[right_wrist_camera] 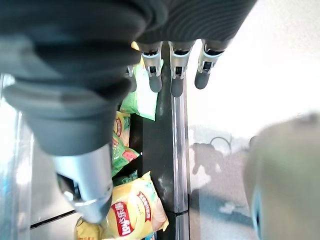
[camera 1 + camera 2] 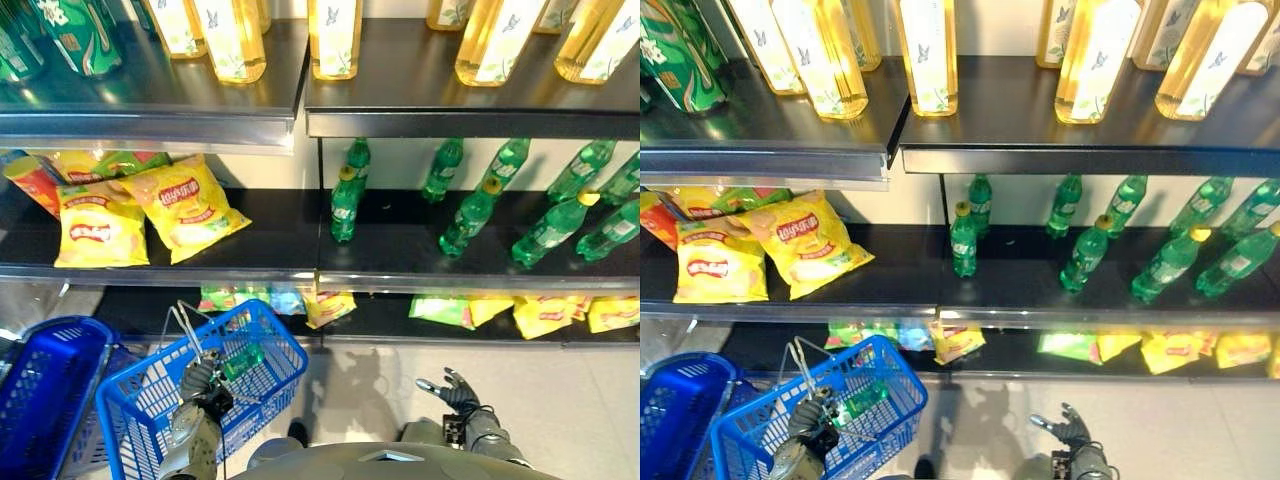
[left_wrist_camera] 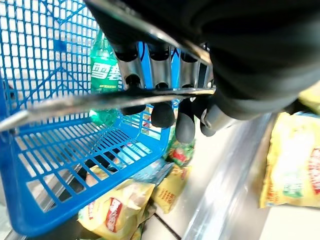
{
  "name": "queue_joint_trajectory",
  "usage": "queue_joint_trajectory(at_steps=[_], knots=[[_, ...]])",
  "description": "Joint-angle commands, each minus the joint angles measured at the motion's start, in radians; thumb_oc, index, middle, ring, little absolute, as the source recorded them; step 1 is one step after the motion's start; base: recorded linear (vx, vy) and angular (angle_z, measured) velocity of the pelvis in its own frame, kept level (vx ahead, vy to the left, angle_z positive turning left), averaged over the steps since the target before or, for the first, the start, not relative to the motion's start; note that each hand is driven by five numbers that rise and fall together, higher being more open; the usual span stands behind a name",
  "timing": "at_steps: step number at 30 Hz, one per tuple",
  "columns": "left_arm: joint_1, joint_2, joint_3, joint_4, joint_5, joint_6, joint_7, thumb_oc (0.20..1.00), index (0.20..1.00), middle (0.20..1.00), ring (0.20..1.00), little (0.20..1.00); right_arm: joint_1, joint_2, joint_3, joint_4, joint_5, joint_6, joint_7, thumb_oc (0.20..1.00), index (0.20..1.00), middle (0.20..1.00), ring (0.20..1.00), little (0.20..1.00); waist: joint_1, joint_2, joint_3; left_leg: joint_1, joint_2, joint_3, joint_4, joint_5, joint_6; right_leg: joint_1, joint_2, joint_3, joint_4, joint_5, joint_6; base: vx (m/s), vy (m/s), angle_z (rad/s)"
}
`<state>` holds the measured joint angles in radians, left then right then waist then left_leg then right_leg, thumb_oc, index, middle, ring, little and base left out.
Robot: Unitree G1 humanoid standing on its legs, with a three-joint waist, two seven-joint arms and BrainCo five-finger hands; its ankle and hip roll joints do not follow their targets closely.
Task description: Pick up the snacks into the basket
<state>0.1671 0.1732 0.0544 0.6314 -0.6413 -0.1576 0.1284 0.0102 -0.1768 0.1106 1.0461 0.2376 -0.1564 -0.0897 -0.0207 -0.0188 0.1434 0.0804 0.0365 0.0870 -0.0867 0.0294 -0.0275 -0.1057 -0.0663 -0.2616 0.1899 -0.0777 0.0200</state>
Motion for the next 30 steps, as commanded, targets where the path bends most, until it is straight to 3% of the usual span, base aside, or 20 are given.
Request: queue_joint_trajectory(at_steps=[1, 3, 6, 7, 8, 9, 10, 11, 14, 17, 19, 20, 21, 24, 25, 26, 28, 30], knots=[[-0.071, 0.030, 0.007, -0.181, 0.045, -0.133, -0.053, 0.200, 0.200, 0.200, 0.200, 0.200, -0.041, -0.028, 0.031, 0.020, 0.032, -0.049, 0.005, 1.000, 1.000, 1.000, 1.000, 1.000, 0.023, -0.006, -0.041, 0.006, -0.087, 0.068, 0.064, -0.038, 0.011, 0.070, -0.022, -0.010, -0.142, 0.156, 0.089, 0.03, -0.032, 0.48], [-0.078, 0.024, 0.009, -0.175, 0.029, -0.133, -0.050, 0.200, 0.200, 0.200, 0.200, 0.200, -0.044, -0.035, 0.043, 0.015, 0.027, -0.047, 0.012, 1.000, 1.000, 1.000, 1.000, 1.000, 0.026, -0.015, -0.034, -0.033, -0.068, 0.081, 0.137, -0.044, -0.013, 0.094, -0.031, -0.006, -0.178, 0.169, 0.088, 0.01, -0.003, -0.03], [-0.083, 0.024, 0.019, -0.173, 0.017, -0.136, -0.043, 0.200, 0.200, 0.200, 0.200, 0.200, -0.042, -0.049, 0.059, -0.007, 0.007, -0.041, 0.024, 1.000, 1.000, 1.000, 1.000, 1.000, 0.027, -0.032, -0.035, -0.060, -0.009, 0.089, 0.146, -0.032, -0.040, 0.111, -0.052, 0.006, -0.198, 0.169, 0.095, 0.01, 0.036, -0.02], [-0.082, 0.024, 0.019, -0.173, 0.017, -0.136, -0.043, 0.200, 0.200, 0.200, 0.200, 0.200, -0.041, -0.049, 0.059, -0.007, 0.007, -0.040, 0.024, 1.000, 1.000, 1.000, 1.000, 1.000, 0.028, -0.032, -0.035, -0.060, -0.009, 0.090, 0.146, -0.033, -0.041, 0.111, -0.052, 0.006, -0.198, 0.169, 0.095, 0.07, 0.188, -0.13], [-0.089, 0.024, 0.022, -0.157, 0.017, -0.138, -0.033, 0.200, 0.200, 0.200, 0.200, 0.200, -0.035, -0.054, 0.063, -0.019, 0.001, -0.036, 0.034, 1.000, 1.000, 1.000, 1.000, 1.000, 0.024, -0.038, -0.050, -0.082, 0.096, 0.087, 0.095, 0.040, -0.076, 0.107, -0.078, 0.012, -0.190, 0.149, 0.109, 0.07, 0.150, -0.07], [-0.088, 0.024, 0.022, -0.156, 0.017, -0.138, -0.033, 0.200, 0.200, 0.200, 0.200, 0.200, -0.034, -0.054, 0.063, -0.020, 0.002, -0.036, 0.034, 1.000, 1.000, 1.000, 1.000, 1.000, 0.023, -0.037, -0.051, -0.080, 0.097, 0.086, 0.092, 0.042, -0.077, 0.107, -0.078, 0.011, -0.188, 0.147, 0.109, 0.11, 0.305, 0.06], [-0.098, 0.033, 0.020, -0.152, 0.016, -0.142, -0.025, 0.200, 0.200, 0.200, 0.200, 0.200, -0.028, -0.057, 0.069, -0.030, 0.002, -0.039, 0.037, 1.000, 1.000, 1.000, 1.000, 1.000, 0.021, -0.029, -0.047, -0.093, 0.171, 0.070, 0.052, 0.107, -0.093, 0.097, -0.086, 0.019, -0.164, 0.122, 0.111, 0.05, 0.146, 0.08], [-0.098, 0.033, 0.020, -0.152, 0.016, -0.142, -0.025, 0.200, 0.200, 0.200, 0.200, 0.200, -0.028, -0.057, 0.070, -0.030, 0.002, -0.039, 0.037, 1.000, 1.000, 1.000, 1.000, 1.000, 0.020, -0.029, -0.046, -0.090, 0.171, 0.069, 0.048, 0.109, -0.094, 0.097, -0.085, 0.019, -0.161, 0.120, 0.110, 0.08, 0.254, 0.06], [-0.107, 0.040, 0.018, -0.127, 0.014, -0.144, -0.018, 0.200, 0.200, 0.200, 0.200, 0.200, 0.001, -0.058, 0.071, -0.068, 0.011, -0.046, 0.042, 1.000, 1.000, 1.000, 1.000, 1.000, 0.000, 0.002, -0.035, -0.090, 0.291, 0.060, -0.001, 0.193, -0.136, 0.082, -0.122, 0.037, -0.099, 0.088, 0.126, 0.08, 0.330, -0.16], [-0.110, 0.039, 0.016, -0.126, 0.010, -0.142, -0.020, 0.200, 0.200, 0.200, 0.200, 0.200, 0.007, -0.063, 0.065, -0.074, 0.014, -0.045, 0.049, 1.000, 1.000, 1.000, 1.000, 1.000, -0.002, 0.019, -0.031, -0.085, 0.287, 0.023, 0.000, 0.188, -0.150, 0.081, -0.147, 0.057, -0.076, 0.083, 0.142, 0.09, 0.348, -0.09], [-0.112, 0.044, 0.010, -0.125, 0.014, -0.137, -0.026, 0.200, 0.200, 0.200, 0.200, 0.200, 0.010, -0.058, 0.050, -0.073, 0.010, -0.044, 0.053, 1.000, 1.000, 1.000, 1.000, 1.000, -0.018, 0.024, -0.033, -0.076, 0.281, 0.081, 0.003, 0.153, -0.156, 0.082, -0.181, 0.058, -0.064, 0.089, 0.159, 0.11, 0.430, 0.01], [-0.119, 0.042, -0.006, -0.120, 0.017, -0.136, -0.037, 0.200, 0.200, 0.200, 0.200, 0.200, 0.014, -0.047, 0.042, -0.058, -0.007, -0.039, 0.047, 1.000, 1.000, 1.000, 1.000, 1.000, -0.020, 0.019, -0.033, -0.075, 0.253, 0.097, 0.017, 0.117, -0.150, 0.090, -0.213, 0.064, -0.082, 0.110, 0.175, 0.10, 0.357, 0.17], [-0.119, 0.042, -0.006, -0.120, 0.017, -0.136, -0.037, 0.200, 0.200, 0.200, 0.200, 0.200, 0.014, -0.047, 0.041, -0.057, -0.007, -0.039, 0.047, 1.000, 1.000, 1.000, 1.000, 1.000, -0.019, 0.019, -0.032, -0.074, 0.252, 0.097, 0.018, 0.117, -0.149, 0.091, -0.214, 0.064, -0.083, 0.111, 0.175, 0.07, 0.329, 0.30], [-0.120, 0.054, -0.019, -0.145, 0.027, -0.134, -0.052, 0.200, 0.200, 0.200, 0.200, 0.200, 0.007, -0.031, -0.001, -0.031, 0.003, -0.033, 0.039, 1.000, 1.000, 1.000, 1.000, 1.000, -0.014, -0.007, -0.023, -0.102, 0.190, 0.125, 0.119, 0.036, -0.123, 0.109, -0.298, 0.058, -0.123, 0.188, 0.216, 0.05, 0.249, 0.02], [-0.120, 0.054, -0.019, -0.145, 0.027, -0.134, -0.052, 0.200, 0.200, 0.200, 0.200, 0.200, 0.007, -0.031, -0.001, -0.031, 0.003, -0.033, 0.039, 1.000, 1.000, 1.000, 1.000, 1.000, -0.014, -0.007, -0.023, -0.102, 0.190, 0.125, 0.119, 0.036, -0.123, 0.109, -0.298, 0.058, -0.123, 0.188, 0.216, 0.07, 0.314, -0.07], [-0.114, 0.050, -0.025, -0.159, 0.031, -0.132, -0.059, 0.200, 0.200, 0.200, 0.200, 0.200, 0.000, -0.031, -0.008, -0.015, -0.005, -0.027, 0.038, 1.000, 1.000, 1.000, 1.000, 1.000, -0.008, -0.017, -0.022, -0.106, 0.139, 0.140, 0.147, -0.008, -0.093, 0.101, -0.351, 0.068, -0.135, 0.272, 0.231, 0.06, 0.318, -0.14], [-0.120, 0.055, -0.030, -0.162, 0.036, -0.132, -0.064, 0.200, 0.200, 0.200, 0.200, 0.200, -0.004, -0.030, -0.004, -0.016, -0.017, -0.024, 0.038, 1.000, 1.000, 1.000, 1.000, 1.000, -0.007, -0.018, -0.019, -0.103, 0.108, 0.150, 0.146, -0.023, -0.071, 0.084, -0.378, 0.061, -0.119, 0.320, 0.227, 0.07, 0.358, -0.22], [-0.111, 0.059, -0.033, -0.185, 0.058, -0.131, -0.066, 0.200, 0.200, 0.200, 0.200, 0.200, -0.011, -0.032, -0.002, -0.012, -0.032, -0.020, 0.037, 1.000, 1.000, 1.000, 1.000, 1.000, 0.004, -0.015, -0.015, -0.079, 0.065, 0.167, 0.113, -0.033, -0.039, 0.055, -0.421, 0.009, -0.075, 0.397, 0.224, 0.06, 0.327, -0.20]])
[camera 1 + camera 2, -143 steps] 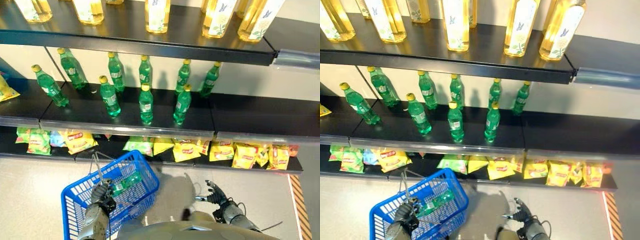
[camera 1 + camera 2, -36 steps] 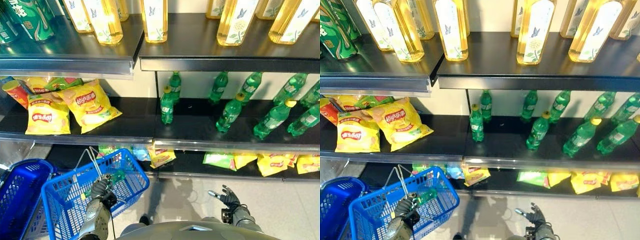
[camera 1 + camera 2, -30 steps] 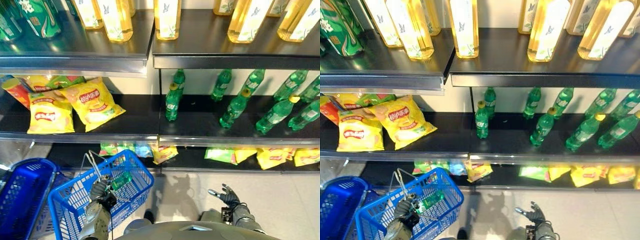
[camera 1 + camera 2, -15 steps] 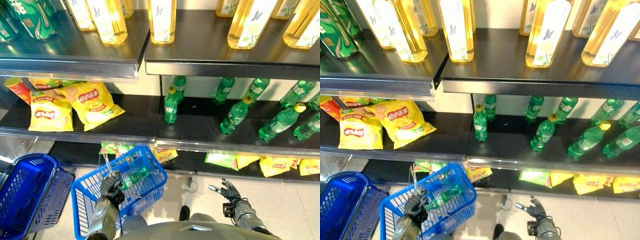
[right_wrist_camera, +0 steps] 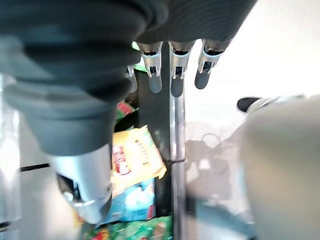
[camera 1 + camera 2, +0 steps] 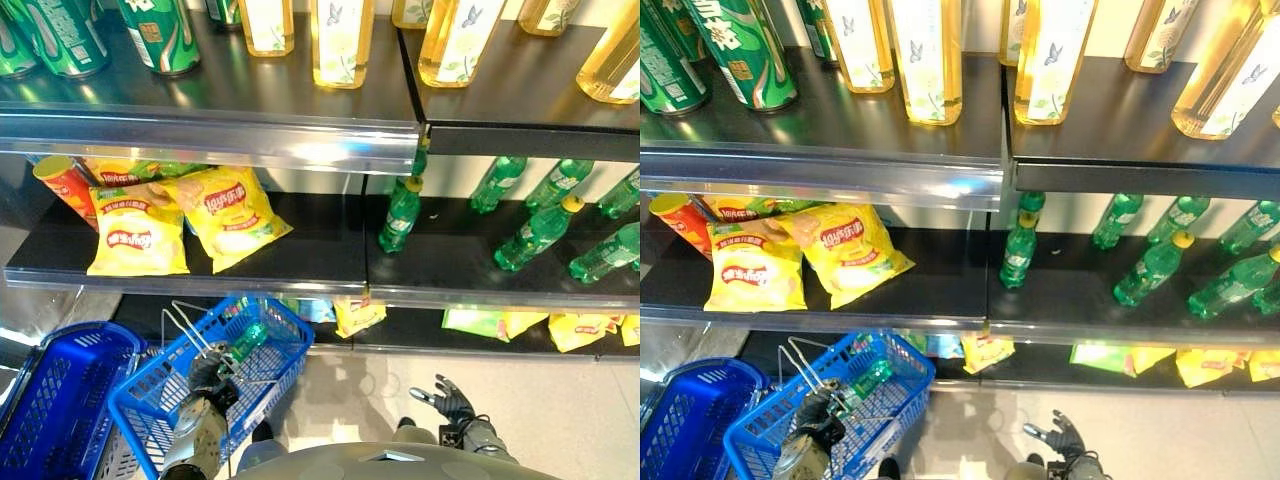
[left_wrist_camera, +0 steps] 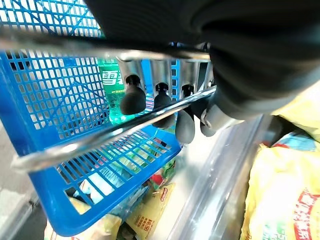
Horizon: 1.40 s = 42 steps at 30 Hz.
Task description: Pick up the snacks into the basket
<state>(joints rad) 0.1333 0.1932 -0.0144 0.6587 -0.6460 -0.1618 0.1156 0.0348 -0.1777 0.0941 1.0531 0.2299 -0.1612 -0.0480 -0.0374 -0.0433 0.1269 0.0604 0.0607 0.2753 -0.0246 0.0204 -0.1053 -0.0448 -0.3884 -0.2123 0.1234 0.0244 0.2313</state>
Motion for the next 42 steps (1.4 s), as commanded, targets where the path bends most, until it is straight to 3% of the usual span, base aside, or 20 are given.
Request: queue_joint_trajectory(at_steps=[1, 2, 4, 5, 6, 7, 8, 10, 11, 14, 16, 18, 19, 20, 22, 24, 28, 37, 42], knots=[[-0.069, 0.038, 0.037, -0.222, 0.074, -0.123, -0.055, 0.200, 0.200, 0.200, 0.200, 0.200, -0.039, -0.032, 0.016, -0.014, -0.031, -0.012, -0.006, 1.000, 1.000, 1.000, 1.000, 1.000, 0.028, 0.015, 0.003, -0.039, 0.021, -0.012, 0.027, -0.025, 0.051, -0.017, -0.121, -0.080, 0.015, 0.316, 0.008, 0.06, 0.481, -0.24], [-0.062, 0.035, 0.034, -0.226, 0.087, -0.116, -0.061, 0.200, 0.200, 0.200, 0.200, 0.200, -0.050, -0.034, 0.025, -0.008, -0.042, -0.012, -0.010, 1.000, 1.000, 1.000, 1.000, 1.000, 0.043, 0.031, 0.016, 0.003, -0.011, -0.003, -0.024, -0.018, 0.075, -0.020, -0.135, -0.162, 0.092, 0.298, -0.005, 0.04, 0.359, -0.27], [-0.057, 0.033, 0.034, -0.230, 0.088, -0.115, -0.064, 0.200, 0.200, 0.200, 0.200, 0.200, -0.054, -0.031, 0.035, -0.009, -0.042, -0.013, -0.009, 1.000, 1.000, 1.000, 1.000, 1.000, 0.043, 0.038, 0.019, 0.015, -0.024, -0.004, -0.044, -0.013, 0.089, -0.030, -0.114, -0.176, 0.139, 0.270, -0.013, 0.04, 0.295, -0.35], [-0.059, 0.031, 0.026, -0.230, 0.088, -0.115, -0.065, 0.200, 0.200, 0.200, 0.200, 0.200, -0.058, -0.032, 0.057, -0.009, -0.051, -0.017, -0.004, 1.000, 1.000, 1.000, 1.000, 1.000, 0.033, 0.045, 0.023, 0.021, -0.038, -0.014, -0.058, -0.004, 0.101, -0.056, 0.009, -0.158, 0.172, 0.179, -0.040, 0.04, 0.231, -0.36], [-0.059, 0.031, 0.026, -0.230, 0.088, -0.115, -0.065, 0.200, 0.200, 0.200, 0.200, 0.200, -0.059, -0.032, 0.057, -0.008, -0.051, -0.017, -0.004, 1.000, 1.000, 1.000, 1.000, 1.000, 0.033, 0.046, 0.024, 0.022, -0.037, -0.014, -0.058, -0.005, 0.100, -0.056, 0.009, -0.158, 0.173, 0.178, -0.041, 0.06, 0.142, -0.33], [-0.049, 0.028, 0.027, -0.235, 0.086, -0.117, -0.069, 0.200, 0.200, 0.200, 0.200, 0.200, -0.057, -0.033, 0.086, -0.016, -0.064, -0.022, 0.001, 1.000, 1.000, 1.000, 1.000, 1.000, 0.034, 0.042, 0.021, 0.020, -0.045, -0.016, -0.063, 0.002, 0.096, -0.053, 0.109, -0.193, 0.112, 0.112, -0.067, 0.03, 0.014, -0.15], [-0.049, 0.027, 0.027, -0.235, 0.086, -0.117, -0.069, 0.200, 0.200, 0.200, 0.200, 0.200, -0.057, -0.033, 0.086, -0.016, -0.064, -0.022, 0.001, 1.000, 1.000, 1.000, 1.000, 1.000, 0.033, 0.042, 0.022, 0.020, -0.044, -0.016, -0.063, 0.002, 0.096, -0.051, 0.110, -0.195, 0.111, 0.112, -0.067, 0.05, 0.009, -0.11], [-0.035, 0.022, 0.031, -0.243, 0.073, -0.119, -0.072, 0.200, 0.200, 0.200, 0.200, 0.200, -0.060, -0.035, 0.119, -0.027, -0.084, -0.025, 0.005, 1.000, 1.000, 1.000, 1.000, 1.000, 0.041, 0.036, 0.013, 0.020, -0.044, -0.016, -0.063, 0.003, 0.088, -0.051, 0.168, -0.216, 0.024, 0.085, -0.090, 0.06, -0.063, 0.02], [-0.033, 0.023, 0.029, -0.234, 0.076, -0.120, -0.071, 0.200, 0.200, 0.200, 0.200, 0.200, -0.052, -0.038, 0.138, -0.034, -0.088, -0.030, 0.014, 1.000, 1.000, 1.000, 1.000, 1.000, 0.026, 0.025, 0.011, 0.021, -0.046, -0.027, -0.060, 0.000, 0.084, -0.059, 0.217, -0.137, -0.040, 0.076, -0.100, 0.09, -0.129, 0.03], [-0.028, 0.013, 0.025, -0.226, 0.041, -0.116, -0.087, 0.200, 0.200, 0.200, 0.200, 0.200, -0.049, -0.042, 0.165, -0.044, -0.093, -0.036, 0.012, 1.000, 1.000, 1.000, 1.000, 1.000, 0.032, 0.001, 0.014, -0.032, -0.016, -0.021, 0.081, -0.023, 0.055, -0.006, 0.244, -0.062, -0.090, 0.072, -0.112, 0.05, -0.133, 0.35], [-0.029, 0.009, 0.027, -0.228, 0.032, -0.121, -0.089, 0.200, 0.200, 0.200, 0.200, 0.200, -0.045, -0.041, 0.170, -0.053, -0.095, -0.038, 0.014, 1.000, 1.000, 1.000, 1.000, 1.000, 0.033, -0.003, 0.018, -0.040, -0.007, -0.020, 0.105, -0.026, 0.043, 0.007, 0.241, -0.086, -0.105, 0.077, -0.112, 0.02, -0.049, 0.42], [-0.029, 0.001, 0.018, -0.224, 0.046, -0.118, -0.078, 0.200, 0.200, 0.200, 0.200, 0.200, -0.051, -0.055, 0.194, -0.055, -0.142, -0.036, 0.005, 1.000, 1.000, 1.000, 1.000, 1.000, 0.036, -0.006, 0.022, -0.066, 0.045, -0.027, 0.116, -0.008, 0.015, 0.024, 0.218, -0.100, -0.124, 0.083, -0.104, 0.00, 0.053, 0.19], [-0.029, 0.001, 0.018, -0.224, 0.046, -0.118, -0.078, 0.200, 0.200, 0.200, 0.200, 0.200, -0.051, -0.055, 0.194, -0.055, -0.142, -0.036, 0.005, 1.000, 1.000, 1.000, 1.000, 1.000, 0.037, -0.006, 0.023, -0.065, 0.046, -0.027, 0.116, -0.008, 0.014, 0.024, 0.219, -0.100, -0.123, 0.082, -0.104, 0.04, 0.124, 0.05], [-0.025, -0.007, 0.019, -0.215, 0.048, -0.118, -0.071, 0.200, 0.200, 0.200, 0.200, 0.200, -0.048, -0.062, 0.192, -0.070, -0.158, -0.029, 0.004, 1.000, 1.000, 1.000, 1.000, 1.000, 0.032, -0.006, 0.017, -0.073, 0.110, -0.024, 0.101, 0.026, -0.012, 0.031, 0.190, -0.111, -0.123, 0.073, -0.083, 0.06, 0.164, 0.04], [-0.024, 0.000, 0.022, -0.220, 0.049, -0.120, -0.063, 0.200, 0.200, 0.200, 0.200, 0.200, -0.041, -0.069, 0.194, -0.102, -0.163, -0.033, 0.005, 1.000, 1.000, 1.000, 1.000, 1.000, 0.030, 0.005, 0.015, -0.078, 0.150, -0.041, 0.055, 0.076, -0.027, 0.019, 0.188, -0.107, -0.092, 0.047, -0.081, 0.08, 0.206, -0.03], [-0.028, 0.008, 0.021, -0.228, 0.048, -0.121, -0.062, 0.200, 0.200, 0.200, 0.200, 0.200, -0.029, -0.081, 0.211, -0.158, -0.199, -0.041, 0.011, 1.000, 1.000, 1.000, 1.000, 1.000, 0.022, 0.018, 0.020, -0.071, 0.147, -0.030, 0.022, 0.068, -0.024, 0.002, 0.177, -0.120, -0.039, 0.025, -0.082, 0.02, 0.146, -0.06], [-0.042, 0.031, 0.010, -0.266, 0.072, -0.126, -0.075, 0.200, 0.200, 0.200, 0.200, 0.200, -0.035, -0.085, 0.206, -0.158, -0.220, -0.042, 0.016, 1.000, 1.000, 1.000, 1.000, 1.000, 0.023, 0.015, 0.054, -0.109, 0.106, -0.028, 0.105, 0.014, 0.000, -0.051, 0.112, -0.114, 0.043, 0.032, -0.079, -0.04, 0.140, 0.21], [-0.074, 0.066, -0.010, -0.346, 0.041, -0.132, -0.075, 0.200, 0.200, 0.200, 0.200, 0.200, -0.083, -0.104, 0.219, -0.233, -0.207, -0.046, 0.018, 1.000, 1.000, 1.000, 1.000, 1.000, 0.039, 0.002, 0.151, -0.263, 0.129, -0.039, 0.353, -0.083, 0.022, -0.154, 0.040, -0.136, 0.230, -0.020, -0.076, -0.07, 0.057, -0.01], [-0.097, 0.071, -0.023, -0.369, 0.028, -0.138, -0.058, 0.200, 0.200, 0.200, 0.200, 0.200, -0.101, -0.117, 0.228, -0.267, -0.195, -0.050, 0.019, 1.000, 1.000, 1.000, 1.000, 1.000, 0.040, 0.006, 0.177, -0.366, 0.140, -0.058, 0.462, -0.115, 0.023, -0.234, 0.025, -0.134, 0.325, -0.056, -0.080, -0.09, 0.014, 0.12]])
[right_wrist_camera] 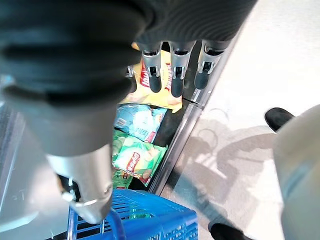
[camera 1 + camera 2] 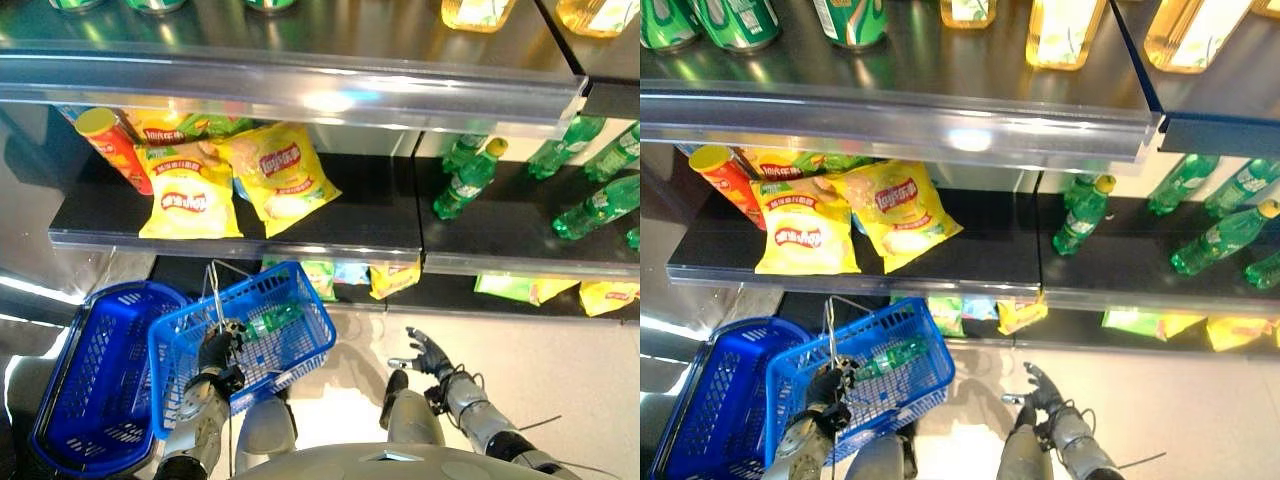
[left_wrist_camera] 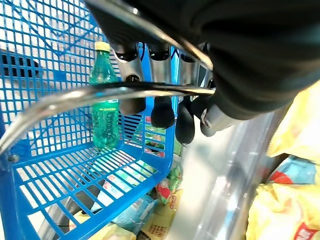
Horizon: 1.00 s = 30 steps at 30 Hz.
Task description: Pick up the snacks into the basket
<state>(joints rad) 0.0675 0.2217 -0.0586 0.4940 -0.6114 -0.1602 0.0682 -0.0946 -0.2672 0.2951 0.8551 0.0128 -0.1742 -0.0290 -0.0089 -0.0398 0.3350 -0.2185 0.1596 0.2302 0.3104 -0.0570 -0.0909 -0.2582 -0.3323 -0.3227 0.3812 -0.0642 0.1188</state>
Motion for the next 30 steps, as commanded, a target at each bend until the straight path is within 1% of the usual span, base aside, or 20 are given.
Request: queue_joint_trajectory(at_steps=[1, 2, 3, 8, 12, 15, 21, 22, 23, 24, 25, 26, 27, 28, 29, 30], knots=[[-0.038, 0.044, 0.018, -0.205, -0.009, -0.140, -0.008, 0.200, 0.200, 0.200, 0.200, 0.200, 0.022, -0.030, 0.029, -0.072, 0.026, -0.038, -0.002, 1.000, 1.000, 1.000, 1.000, 1.000, 0.011, 0.002, -0.028, -0.111, 0.046, -0.019, 0.148, -0.044, 0.009, -0.042, -0.031, -0.023, 0.091, 0.022, 0.031, -0.09, -0.006, 0.11], [-0.047, 0.046, 0.012, -0.208, -0.016, -0.144, 0.001, 0.200, 0.200, 0.200, 0.200, 0.200, 0.012, -0.032, 0.034, -0.078, 0.029, -0.040, -0.003, 1.000, 1.000, 1.000, 1.000, 1.000, 0.014, 0.002, -0.022, -0.153, 0.058, -0.021, 0.199, -0.057, 0.008, -0.085, -0.038, -0.020, 0.141, 0.003, 0.028, -0.07, -0.007, 0.12], [-0.047, 0.046, 0.012, -0.208, -0.016, -0.144, 0.001, 0.200, 0.200, 0.200, 0.200, 0.200, 0.012, -0.032, 0.034, -0.078, 0.029, -0.040, -0.003, 1.000, 1.000, 1.000, 1.000, 1.000, 0.014, 0.002, -0.024, -0.156, 0.059, -0.021, 0.201, -0.057, 0.008, -0.088, -0.038, -0.020, 0.143, 0.003, 0.028, -0.07, -0.001, 0.07], [-0.077, 0.047, 0.002, -0.224, -0.025, -0.150, 0.035, 0.200, 0.200, 0.200, 0.200, 0.200, -0.030, -0.036, 0.049, -0.095, 0.032, -0.040, -0.017, 1.000, 1.000, 1.000, 1.000, 1.000, 0.020, 0.003, -0.013, -0.260, 0.084, -0.033, 0.328, -0.100, 0.012, -0.186, -0.045, -0.010, 0.254, -0.043, 0.012, -0.05, -0.012, 0.01], [-0.089, 0.045, 0.002, -0.240, -0.033, -0.150, 0.060, 0.200, 0.200, 0.200, 0.200, 0.200, -0.051, -0.047, 0.047, -0.151, 0.044, -0.044, -0.029, 1.000, 1.000, 1.000, 1.000, 1.000, 0.020, 0.005, -0.009, -0.339, 0.107, -0.044, 0.421, -0.133, 0.014, -0.270, -0.050, 0.002, 0.341, -0.082, 0.000, -0.04, -0.019, -0.03], [-0.089, 0.043, 0.000, -0.258, -0.042, -0.150, 0.071, 0.200, 0.200, 0.200, 0.200, 0.200, -0.062, -0.063, 0.046, -0.205, 0.043, -0.048, -0.037, 1.000, 1.000, 1.000, 1.000, 1.000, 0.019, 0.009, -0.004, -0.380, 0.117, -0.048, 0.472, -0.150, 0.018, -0.307, -0.049, 0.009, 0.383, -0.100, -0.007, -0.02, -0.017, -0.09], [-0.089, 0.043, 0.000, -0.258, -0.042, -0.150, 0.071, 0.200, 0.200, 0.200, 0.200, 0.200, -0.062, -0.063, 0.046, -0.205, 0.043, -0.048, -0.037, 1.000, 1.000, 1.000, 1.000, 1.000, 0.019, 0.009, -0.004, -0.380, 0.117, -0.048, 0.472, -0.150, 0.018, -0.307, -0.049, 0.009, 0.383, -0.100, -0.007, 0.00, 0.000, 0.00], [-0.092, 0.041, -0.001, -0.256, -0.043, -0.150, 0.074, 0.200, 0.200, 0.200, 0.200, 0.200, -0.067, -0.069, 0.046, -0.219, 0.040, -0.051, -0.041, 1.000, 1.000, 1.000, 1.000, 1.000, 0.019, 0.011, -0.002, -0.397, 0.122, -0.053, 0.490, -0.155, 0.020, -0.326, -0.051, 0.012, 0.404, -0.109, -0.010, 0.04, -0.038, -0.01], [-0.093, 0.036, -0.002, -0.246, -0.037, -0.152, 0.086, 0.200, 0.200, 0.200, 0.200, 0.200, -0.076, -0.130, 0.070, -0.381, -0.039, -0.075, -0.047, 1.000, 1.000, 1.000, 1.000, 1.000, 0.015, 0.014, -0.003, -0.433, 0.135, -0.070, 0.562, -0.204, 0.012, -0.362, -0.057, 0.032, 0.473, -0.167, -0.008, 0.05, -0.053, -0.02], [-0.088, 0.039, -0.001, -0.246, -0.036, -0.156, 0.084, 0.200, 0.200, 0.200, 0.200, 0.200, -0.064, -0.154, 0.070, -0.443, -0.057, -0.087, -0.040, 1.000, 1.000, 1.000, 1.000, 1.000, 0.012, 0.013, -0.006, -0.439, 0.137, -0.072, 0.565, -0.205, 0.012, -0.364, -0.056, 0.031, 0.478, -0.173, -0.008, 0.00, -0.051, -0.06], [-0.085, 0.039, 0.000, -0.246, -0.039, -0.157, 0.082, 0.200, 0.200, 0.200, 0.200, 0.200, -0.057, -0.166, 0.067, -0.474, -0.065, -0.090, -0.039, 1.000, 1.000, 1.000, 1.000, 1.000, 0.009, 0.011, -0.011, -0.447, 0.135, -0.064, 0.547, -0.177, 0.023, -0.368, -0.058, 0.021, 0.461, -0.152, -0.021, 0.02, -0.023, -0.07], [-0.084, 0.039, 0.000, -0.245, -0.039, -0.157, 0.082, 0.200, 0.200, 0.200, 0.200, 0.200, -0.055, -0.166, 0.068, -0.473, -0.065, -0.090, -0.038, 1.000, 1.000, 1.000, 1.000, 1.000, 0.010, 0.012, -0.010, -0.438, 0.137, -0.070, 0.561, -0.204, 0.011, -0.362, -0.056, 0.029, 0.477, -0.176, -0.008, -0.04, -0.014, -0.06], [-0.074, 0.043, 0.004, -0.242, -0.038, -0.161, 0.082, 0.200, 0.200, 0.200, 0.200, 0.200, -0.038, -0.193, 0.063, -0.556, -0.069, -0.109, -0.026, 1.000, 1.000, 1.000, 1.000, 1.000, 0.006, 0.007, -0.022, -0.441, 0.139, -0.063, 0.537, -0.174, 0.021, -0.364, -0.057, 0.020, 0.455, -0.152, -0.019, 0.09, -0.018, -0.02], [-0.072, 0.042, 0.004, -0.241, -0.038, -0.161, 0.082, 0.200, 0.200, 0.200, 0.200, 0.200, -0.036, -0.194, 0.064, -0.557, -0.069, -0.108, -0.025, 1.000, 1.000, 1.000, 1.000, 1.000, 0.007, 0.008, -0.021, -0.432, 0.141, -0.069, 0.550, -0.201, 0.009, -0.358, -0.055, 0.028, 0.471, -0.176, -0.006, -0.03, -0.015, 0.04], [-0.065, 0.050, 0.008, -0.241, -0.036, -0.162, 0.078, 0.200, 0.200, 0.200, 0.200, 0.200, -0.022, -0.220, 0.063, -0.621, -0.063, -0.118, -0.003, 1.000, 1.000, 1.000, 1.000, 1.000, 0.005, 0.003, -0.029, -0.433, 0.140, -0.062, 0.525, -0.170, 0.019, -0.360, -0.055, 0.017, 0.447, -0.151, -0.017, 0.01, -0.010, 0.05], [-0.065, 0.050, 0.007, -0.241, -0.036, -0.162, 0.078, 0.200, 0.200, 0.200, 0.200, 0.200, -0.021, -0.220, 0.062, -0.622, -0.063, -0.117, -0.002, 1.000, 1.000, 1.000, 1.000, 1.000, 0.005, 0.003, -0.029, -0.432, 0.140, -0.062, 0.524, -0.169, 0.019, -0.359, -0.055, 0.017, 0.447, -0.151, -0.017, -0.05, -0.007, 0.08]])
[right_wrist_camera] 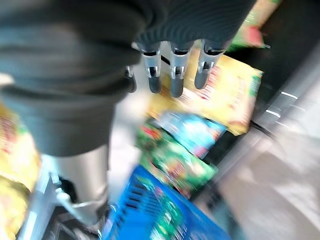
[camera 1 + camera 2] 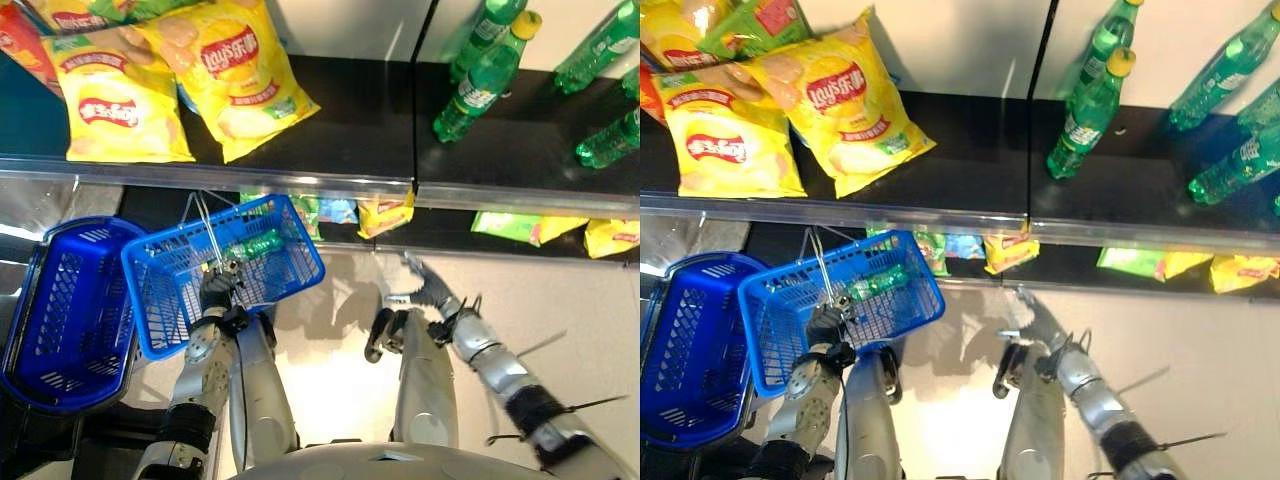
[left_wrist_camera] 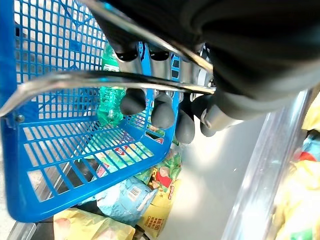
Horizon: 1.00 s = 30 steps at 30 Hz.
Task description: Pick up the snacks into the basket
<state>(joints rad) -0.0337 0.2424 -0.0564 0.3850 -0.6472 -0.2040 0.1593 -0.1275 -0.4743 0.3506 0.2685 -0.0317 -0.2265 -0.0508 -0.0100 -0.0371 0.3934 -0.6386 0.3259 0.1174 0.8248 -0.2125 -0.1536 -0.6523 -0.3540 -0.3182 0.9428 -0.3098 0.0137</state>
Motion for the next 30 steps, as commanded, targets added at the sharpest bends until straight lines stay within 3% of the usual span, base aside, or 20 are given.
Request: queue_joint_trajectory(at_steps=[1, 8, 19, 23, 27, 30], knots=[[0.044, 0.032, 0.008, -0.135, -0.001, -0.119, -0.015, 0.200, 0.200, 0.200, 0.200, 0.200, 0.023, -0.031, 0.002, -0.079, -0.015, -0.070, 0.029, 1.000, 1.000, 1.000, 1.000, 1.000, 0.006, -0.002, -0.091, -0.009, -0.027, 0.051, 0.006, -0.013, 0.081, 0.035, -0.034, 0.011, -0.117, 0.097, 0.090, 0.00, 0.000, 0.00], [0.068, 0.049, 0.020, -0.133, -0.004, -0.124, -0.026, 0.200, 0.200, 0.200, 0.200, 0.200, 0.063, -0.104, -0.021, -0.282, 0.079, -0.107, 0.087, 1.000, 1.000, 1.000, 1.000, 1.000, 0.006, -0.013, -0.092, 0.034, -0.025, 0.058, -0.036, -0.001, 0.076, 0.078, -0.033, -0.007, -0.148, 0.113, 0.105, 0.01, 0.001, 0.02], [0.090, 0.060, 0.017, -0.146, -0.013, -0.123, -0.037, 0.200, 0.200, 0.200, 0.200, 0.200, 0.078, -0.102, -0.095, -0.470, 0.293, -0.122, 0.133, 1.000, 1.000, 1.000, 1.000, 1.000, 0.002, -0.021, -0.085, 0.070, -0.021, 0.062, -0.065, 0.010, 0.069, 0.125, -0.027, -0.020, -0.182, 0.128, 0.113, 0.02, -0.001, 0.03], [0.092, 0.064, 0.011, -0.145, -0.022, -0.122, -0.038, 0.200, 0.200, 0.200, 0.200, 0.200, 0.022, -0.064, -0.123, -0.471, 0.351, -0.124, 0.107, 1.000, 1.000, 1.000, 1.000, 1.000, 0.006, -0.020, -0.086, 0.079, -0.020, 0.063, -0.082, 0.017, 0.067, 0.136, -0.025, -0.022, -0.195, 0.132, 0.114, 0.00, 0.000, 0.00], [0.097, 0.066, 0.006, -0.154, -0.031, -0.121, -0.040, 0.200, 0.200, 0.200, 0.200, 0.200, -0.077, -0.043, -0.128, -0.436, 0.298, -0.123, 0.049, 1.000, 1.000, 1.000, 1.000, 1.000, 0.017, -0.017, -0.084, 0.085, -0.023, 0.063, -0.093, 0.023, 0.067, 0.146, -0.022, -0.025, -0.207, 0.138, 0.116, 0.00, 0.000, 0.00], [0.091, 0.076, -0.013, -0.175, -0.038, -0.113, -0.047, 0.200, 0.200, 0.200, 0.200, 0.200, -0.279, -0.042, -0.093, -0.303, 0.157, -0.082, -0.055, 1.000, 1.000, 1.000, 1.000, 1.000, 0.049, -0.013, -0.079, 0.088, -0.026, 0.059, -0.108, 0.031, 0.066, 0.153, -0.022, -0.033, -0.216, 0.145, 0.118, 0.01, -0.020, 0.01]])
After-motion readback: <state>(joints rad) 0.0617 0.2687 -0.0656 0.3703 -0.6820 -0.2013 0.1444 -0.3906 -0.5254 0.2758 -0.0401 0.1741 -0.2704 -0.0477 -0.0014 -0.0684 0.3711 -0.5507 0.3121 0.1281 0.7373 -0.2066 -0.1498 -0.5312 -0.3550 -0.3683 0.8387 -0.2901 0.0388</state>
